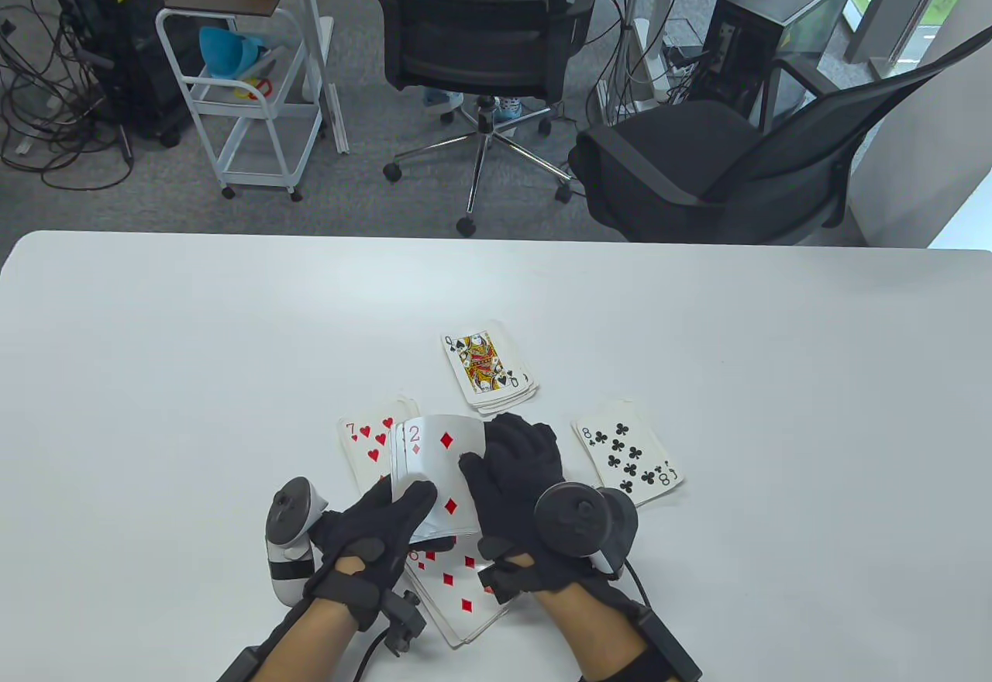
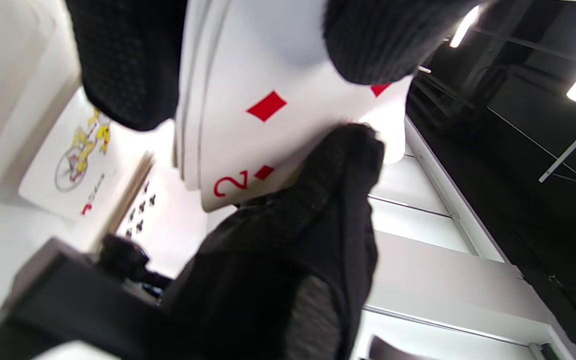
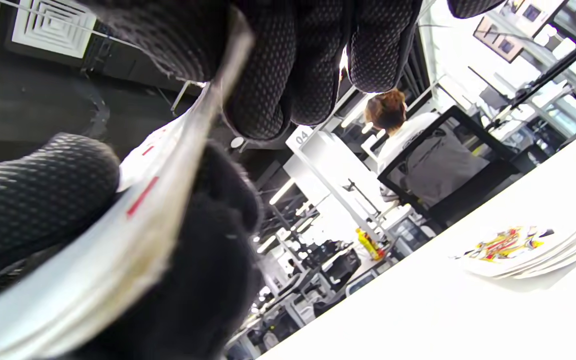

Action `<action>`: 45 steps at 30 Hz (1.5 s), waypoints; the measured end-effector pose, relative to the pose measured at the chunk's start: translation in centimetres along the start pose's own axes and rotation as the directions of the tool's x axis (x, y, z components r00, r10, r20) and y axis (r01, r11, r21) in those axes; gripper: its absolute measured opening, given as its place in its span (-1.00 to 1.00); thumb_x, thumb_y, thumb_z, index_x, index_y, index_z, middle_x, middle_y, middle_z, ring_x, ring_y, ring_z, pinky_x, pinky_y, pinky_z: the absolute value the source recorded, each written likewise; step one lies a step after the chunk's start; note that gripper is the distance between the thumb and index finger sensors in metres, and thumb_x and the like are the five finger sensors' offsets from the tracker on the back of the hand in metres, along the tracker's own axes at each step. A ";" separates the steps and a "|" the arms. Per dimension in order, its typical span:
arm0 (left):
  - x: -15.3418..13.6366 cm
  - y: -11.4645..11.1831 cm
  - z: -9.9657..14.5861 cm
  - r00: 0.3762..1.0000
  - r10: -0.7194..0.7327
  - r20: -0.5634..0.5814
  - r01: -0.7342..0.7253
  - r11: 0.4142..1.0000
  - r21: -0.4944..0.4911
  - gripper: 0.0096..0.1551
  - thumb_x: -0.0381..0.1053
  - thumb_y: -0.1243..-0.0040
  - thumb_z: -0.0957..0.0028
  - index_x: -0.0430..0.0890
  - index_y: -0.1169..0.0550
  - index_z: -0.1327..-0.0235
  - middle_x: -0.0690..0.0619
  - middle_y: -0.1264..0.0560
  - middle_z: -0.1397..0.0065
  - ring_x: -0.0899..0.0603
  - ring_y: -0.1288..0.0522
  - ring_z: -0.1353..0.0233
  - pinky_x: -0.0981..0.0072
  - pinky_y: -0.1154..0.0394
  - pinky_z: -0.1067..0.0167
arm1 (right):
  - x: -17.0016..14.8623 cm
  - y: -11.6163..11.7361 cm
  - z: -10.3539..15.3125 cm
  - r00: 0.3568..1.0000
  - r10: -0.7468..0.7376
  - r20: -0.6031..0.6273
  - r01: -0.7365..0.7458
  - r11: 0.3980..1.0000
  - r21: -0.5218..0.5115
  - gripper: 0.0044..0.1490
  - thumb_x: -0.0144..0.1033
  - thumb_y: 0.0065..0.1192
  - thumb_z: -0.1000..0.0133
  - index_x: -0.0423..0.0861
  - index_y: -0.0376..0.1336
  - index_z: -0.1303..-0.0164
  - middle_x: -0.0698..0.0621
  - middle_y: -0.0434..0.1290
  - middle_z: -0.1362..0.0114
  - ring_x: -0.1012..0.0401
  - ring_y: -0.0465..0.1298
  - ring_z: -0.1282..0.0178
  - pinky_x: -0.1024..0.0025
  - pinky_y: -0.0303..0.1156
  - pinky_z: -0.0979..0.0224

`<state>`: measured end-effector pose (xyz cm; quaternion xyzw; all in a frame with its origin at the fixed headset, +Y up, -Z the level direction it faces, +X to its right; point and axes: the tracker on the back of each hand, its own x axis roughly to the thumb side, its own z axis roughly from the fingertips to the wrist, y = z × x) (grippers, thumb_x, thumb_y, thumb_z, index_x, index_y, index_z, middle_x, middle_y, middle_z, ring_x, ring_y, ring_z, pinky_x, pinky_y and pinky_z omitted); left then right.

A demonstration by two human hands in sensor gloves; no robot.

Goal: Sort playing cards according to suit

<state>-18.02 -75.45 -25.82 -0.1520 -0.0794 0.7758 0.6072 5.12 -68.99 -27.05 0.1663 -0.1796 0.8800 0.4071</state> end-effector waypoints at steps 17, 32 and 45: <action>0.2 -0.3 0.0 0.997 0.073 -0.019 -0.074 0.995 -0.059 -0.42 0.19 -0.30 -0.15 0.04 -0.46 -0.39 0.03 -0.57 -0.38 -0.16 -0.66 -0.28 0.14 -0.72 -0.07 | 1.1 -1.6 0.2 0.990 0.132 0.049 -0.126 0.986 -0.106 -0.52 -0.07 0.36 -0.17 -0.13 0.48 -0.14 -0.15 0.28 -0.56 -0.21 0.26 -0.59 -0.44 -0.01 -0.52; 3.4 2.4 1.1 0.976 0.104 0.193 -0.133 0.981 0.139 -0.47 0.18 -0.24 -0.16 0.05 -0.49 -0.37 0.05 -0.60 -0.34 -0.15 -0.68 -0.25 0.14 -0.72 -0.05 | -0.9 3.4 -0.6 0.956 0.232 -0.178 -0.065 0.761 0.645 -0.54 -0.17 0.44 -0.21 -0.21 0.44 -0.16 -0.26 0.12 -0.62 -0.30 -0.13 -0.69 -0.53 -0.30 -0.47; 3.1 2.0 1.1 0.979 0.098 0.179 -0.121 0.985 0.124 -0.47 0.18 -0.24 -0.16 0.04 -0.49 -0.36 0.05 -0.60 -0.34 -0.15 -0.68 -0.25 0.13 -0.72 -0.06 | 0.0 7.0 1.0 0.791 0.611 0.039 -0.482 0.582 0.655 -0.46 -0.05 0.53 -0.16 -0.15 0.36 -0.14 -0.25 0.13 -0.59 -0.31 -0.09 -0.68 -0.51 -0.28 -0.49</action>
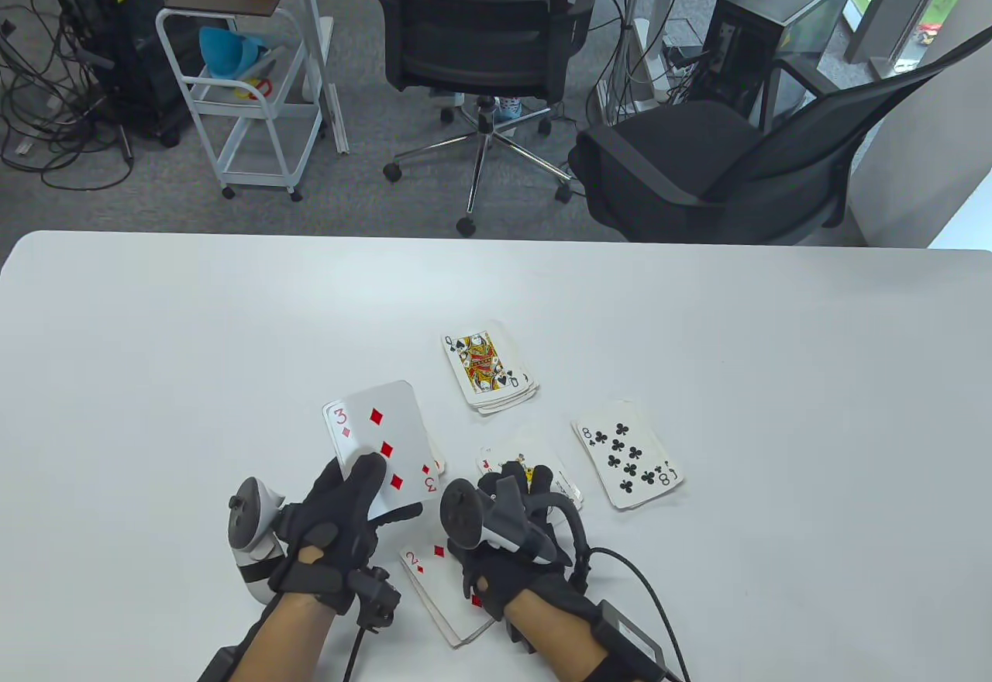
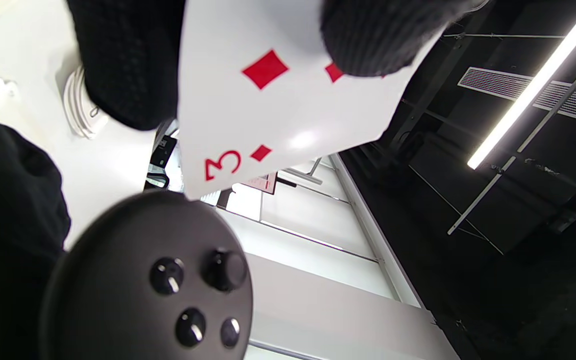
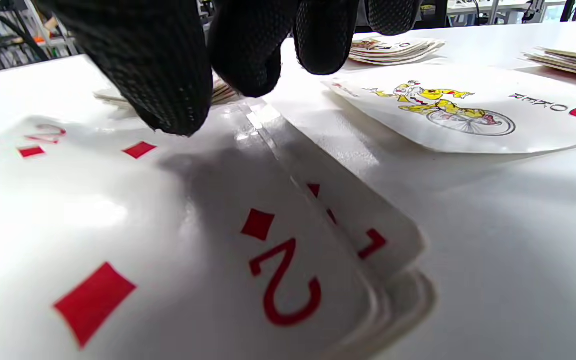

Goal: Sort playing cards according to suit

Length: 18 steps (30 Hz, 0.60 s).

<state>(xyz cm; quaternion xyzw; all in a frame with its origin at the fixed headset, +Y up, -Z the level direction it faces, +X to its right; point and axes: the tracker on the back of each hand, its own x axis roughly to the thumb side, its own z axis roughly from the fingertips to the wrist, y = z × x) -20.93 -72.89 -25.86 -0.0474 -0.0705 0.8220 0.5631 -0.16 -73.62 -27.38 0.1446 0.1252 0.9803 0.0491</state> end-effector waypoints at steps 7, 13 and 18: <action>-0.2 -0.1 -0.1 1.000 -0.008 -0.017 0.008 1.000 -0.002 -0.46 0.17 -0.22 -0.17 0.03 -0.48 -0.37 0.05 -0.60 -0.35 -0.16 -0.68 -0.25 0.13 -0.72 -0.06 | -3.3 -3.4 1.1 0.957 -0.286 0.045 0.288 0.923 -0.255 -0.49 0.05 0.29 -0.22 -0.16 0.41 -0.05 -0.23 0.24 -0.53 -0.31 0.04 -0.64 -0.47 -0.16 -0.51; -1.0 -0.8 -0.1 0.997 -0.055 -0.057 0.053 0.998 -0.031 -0.46 0.17 -0.23 -0.16 0.02 -0.48 -0.37 0.05 -0.60 -0.34 -0.16 -0.68 -0.25 0.13 -0.72 -0.05 | -6.5 -5.5 2.7 0.818 -0.535 0.212 0.558 0.648 -0.518 -0.45 0.07 0.21 -0.21 -0.15 0.41 -0.11 -0.21 0.25 -0.53 -0.30 0.05 -0.63 -0.47 -0.15 -0.50; -1.9 -1.5 -0.1 0.989 -0.118 -0.090 0.112 0.991 -0.071 -0.48 0.15 -0.26 -0.16 0.03 -0.50 -0.35 0.07 -0.62 -0.33 -0.14 -0.69 -0.24 0.13 -0.73 -0.05 | -7.1 -6.0 3.5 0.719 -0.614 0.327 0.674 0.498 -0.546 -0.38 0.12 0.18 -0.19 -0.14 0.38 -0.18 -0.20 0.25 -0.53 -0.28 0.06 -0.64 -0.47 -0.14 -0.50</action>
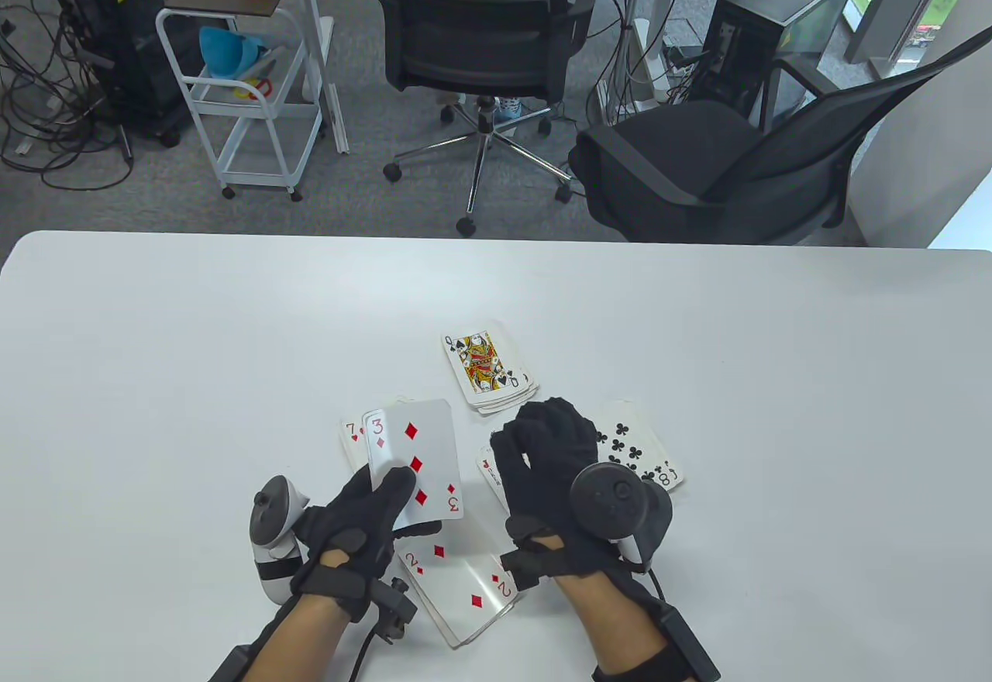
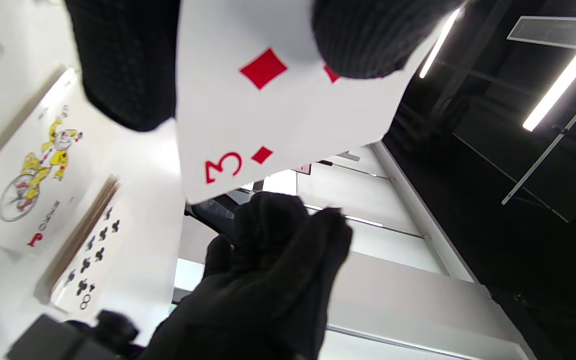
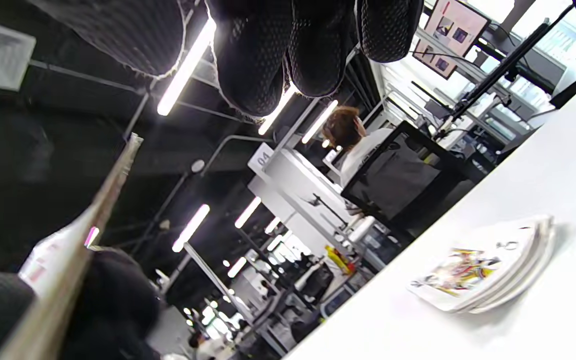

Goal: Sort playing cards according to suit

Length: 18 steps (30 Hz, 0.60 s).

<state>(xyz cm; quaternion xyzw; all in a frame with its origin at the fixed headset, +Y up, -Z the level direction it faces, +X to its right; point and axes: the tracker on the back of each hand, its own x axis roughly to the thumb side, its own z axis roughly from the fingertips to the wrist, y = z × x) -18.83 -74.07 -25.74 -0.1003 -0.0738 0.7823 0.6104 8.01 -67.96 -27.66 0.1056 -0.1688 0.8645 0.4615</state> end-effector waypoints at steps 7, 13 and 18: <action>-0.5 -0.6 -0.1 0.998 -0.056 -0.020 0.055 0.998 -0.031 -0.49 0.14 -0.32 -0.14 0.04 -0.53 -0.32 0.09 -0.65 -0.30 -0.12 -0.71 -0.22 0.15 -0.74 -0.03 | 0.5 1.0 0.4 0.999 0.013 0.045 -0.015 0.999 0.051 -0.29 0.21 0.20 -0.16 -0.13 0.34 -0.23 -0.19 0.24 -0.55 -0.28 0.07 -0.64 -0.47 -0.14 -0.50; -0.6 -0.6 -0.1 0.997 -0.066 -0.027 0.065 0.997 -0.048 -0.49 0.14 -0.33 -0.13 0.03 -0.54 -0.31 0.09 -0.66 -0.29 -0.12 -0.71 -0.22 0.15 -0.74 -0.02 | 0.5 1.9 0.6 0.998 0.037 0.049 -0.041 0.996 0.080 -0.30 0.22 0.26 -0.14 -0.13 0.33 -0.20 -0.19 0.25 -0.53 -0.28 0.08 -0.64 -0.47 -0.13 -0.50; -0.8 -0.8 -0.2 0.996 -0.083 -0.040 0.081 0.995 -0.064 -0.50 0.14 -0.35 -0.13 0.03 -0.55 -0.30 0.10 -0.67 -0.28 -0.12 -0.72 -0.20 0.16 -0.75 -0.01 | 0.6 2.3 0.7 0.997 0.059 0.059 -0.063 0.995 0.071 -0.34 0.21 0.34 -0.11 -0.12 0.36 -0.09 -0.17 0.28 -0.51 -0.27 0.11 -0.63 -0.47 -0.11 -0.51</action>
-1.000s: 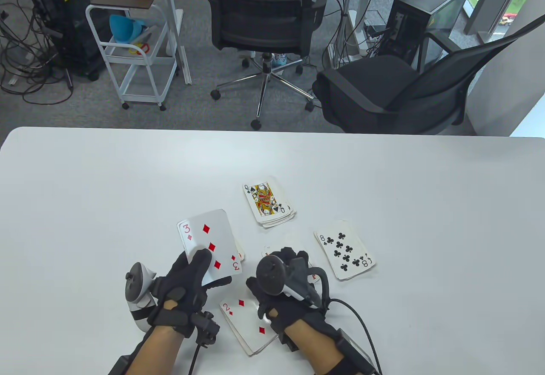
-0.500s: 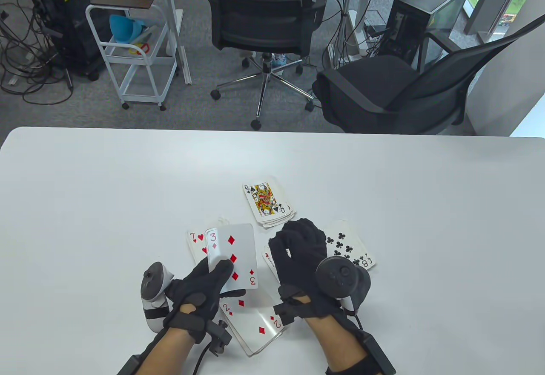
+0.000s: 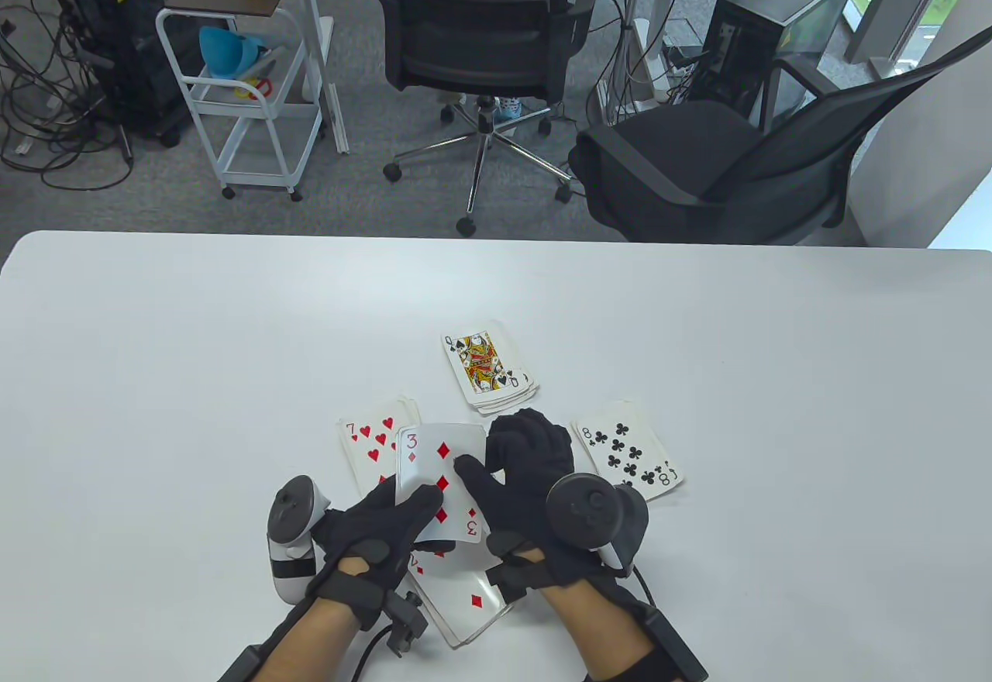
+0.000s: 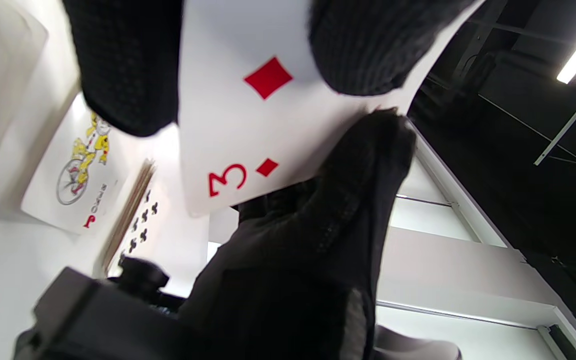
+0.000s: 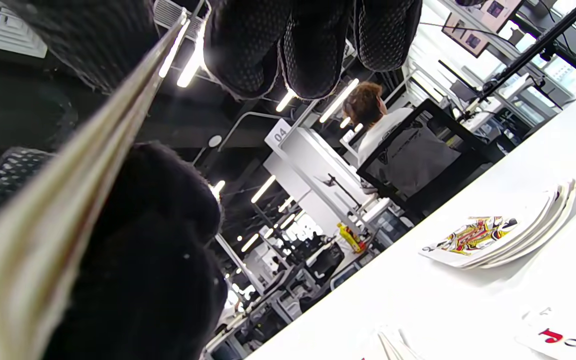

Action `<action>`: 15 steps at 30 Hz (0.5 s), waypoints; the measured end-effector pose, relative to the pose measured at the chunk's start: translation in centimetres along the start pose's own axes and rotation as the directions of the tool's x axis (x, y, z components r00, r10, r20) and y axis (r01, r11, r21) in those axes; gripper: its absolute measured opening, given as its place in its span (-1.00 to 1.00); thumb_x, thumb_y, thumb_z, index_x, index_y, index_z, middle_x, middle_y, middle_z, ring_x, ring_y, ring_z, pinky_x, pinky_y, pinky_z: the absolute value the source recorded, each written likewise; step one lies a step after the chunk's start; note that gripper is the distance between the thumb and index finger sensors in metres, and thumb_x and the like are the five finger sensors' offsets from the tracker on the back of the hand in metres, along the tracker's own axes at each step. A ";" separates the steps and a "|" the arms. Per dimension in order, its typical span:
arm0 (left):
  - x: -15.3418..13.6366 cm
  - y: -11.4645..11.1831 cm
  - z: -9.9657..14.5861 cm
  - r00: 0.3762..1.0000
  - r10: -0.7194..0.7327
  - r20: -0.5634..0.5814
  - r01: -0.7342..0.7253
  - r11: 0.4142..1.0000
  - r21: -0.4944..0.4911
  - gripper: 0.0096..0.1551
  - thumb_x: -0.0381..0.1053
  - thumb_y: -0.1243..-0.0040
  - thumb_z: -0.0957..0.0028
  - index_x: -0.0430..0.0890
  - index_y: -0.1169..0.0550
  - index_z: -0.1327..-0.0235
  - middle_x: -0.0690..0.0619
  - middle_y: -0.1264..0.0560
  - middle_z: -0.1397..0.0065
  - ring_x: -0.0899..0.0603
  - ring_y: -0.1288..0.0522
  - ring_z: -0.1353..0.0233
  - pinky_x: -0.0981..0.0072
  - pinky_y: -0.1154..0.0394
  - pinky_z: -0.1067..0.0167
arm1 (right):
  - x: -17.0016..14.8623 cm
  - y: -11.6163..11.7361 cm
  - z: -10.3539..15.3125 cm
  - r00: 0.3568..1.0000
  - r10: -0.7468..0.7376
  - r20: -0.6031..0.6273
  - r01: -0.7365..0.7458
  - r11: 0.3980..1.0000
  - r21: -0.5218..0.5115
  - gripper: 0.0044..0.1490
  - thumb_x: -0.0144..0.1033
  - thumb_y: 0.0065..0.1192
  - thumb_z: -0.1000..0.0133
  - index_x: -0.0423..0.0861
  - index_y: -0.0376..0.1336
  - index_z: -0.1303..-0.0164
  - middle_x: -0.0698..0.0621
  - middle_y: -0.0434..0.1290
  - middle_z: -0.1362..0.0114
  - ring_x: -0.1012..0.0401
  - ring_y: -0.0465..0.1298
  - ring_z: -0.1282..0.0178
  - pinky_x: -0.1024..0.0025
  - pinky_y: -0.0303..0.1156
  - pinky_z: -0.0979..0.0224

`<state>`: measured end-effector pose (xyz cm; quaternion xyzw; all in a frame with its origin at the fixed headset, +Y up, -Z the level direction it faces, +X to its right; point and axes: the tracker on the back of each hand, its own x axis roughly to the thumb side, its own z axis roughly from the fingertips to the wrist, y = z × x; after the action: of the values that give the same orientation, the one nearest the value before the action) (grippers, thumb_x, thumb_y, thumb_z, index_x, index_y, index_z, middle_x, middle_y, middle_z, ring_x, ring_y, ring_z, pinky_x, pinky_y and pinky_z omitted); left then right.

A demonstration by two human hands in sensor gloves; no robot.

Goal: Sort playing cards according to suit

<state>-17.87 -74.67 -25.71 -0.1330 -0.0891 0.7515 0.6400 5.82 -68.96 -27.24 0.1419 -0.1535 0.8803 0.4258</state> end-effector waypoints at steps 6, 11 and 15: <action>-0.1 0.0 0.0 1.000 -0.013 -0.014 0.013 1.000 -0.004 -0.49 0.15 -0.36 -0.12 0.03 -0.55 -0.30 0.10 -0.67 -0.27 -0.12 -0.72 -0.20 0.17 -0.75 0.00 | 0.1 0.0 0.0 1.000 -0.005 0.021 0.005 1.000 -0.008 -0.45 0.11 0.41 -0.11 -0.11 0.38 -0.01 -0.14 0.32 -0.48 -0.25 0.17 -0.62 -0.46 -0.06 -0.52; -0.3 0.1 -0.1 1.000 -0.002 -0.025 0.002 1.000 0.000 -0.48 0.16 -0.34 -0.13 0.03 -0.54 -0.31 0.09 -0.66 -0.29 -0.12 -0.72 -0.20 0.16 -0.75 0.00 | 0.1 0.1 0.0 0.999 -0.021 0.027 0.021 1.000 -0.002 -0.50 -0.02 0.42 -0.13 -0.17 0.39 -0.02 -0.15 0.34 -0.47 -0.24 0.20 -0.61 -0.46 -0.05 -0.52; -0.4 0.2 -0.1 0.999 0.020 -0.028 -0.020 1.000 -0.001 -0.47 0.18 -0.31 -0.14 0.03 -0.53 -0.32 0.08 -0.65 -0.30 -0.13 -0.71 -0.21 0.15 -0.74 -0.01 | 0.1 0.0 0.0 0.999 -0.019 0.040 0.020 1.000 -0.008 -0.53 -0.09 0.37 -0.16 -0.21 0.41 -0.04 -0.15 0.35 -0.47 -0.23 0.21 -0.61 -0.46 -0.05 -0.53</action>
<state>-18.00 -75.11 -25.88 -0.1448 -0.0795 0.7558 0.6336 5.80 -68.86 -27.22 0.1589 -0.1643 0.8725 0.4319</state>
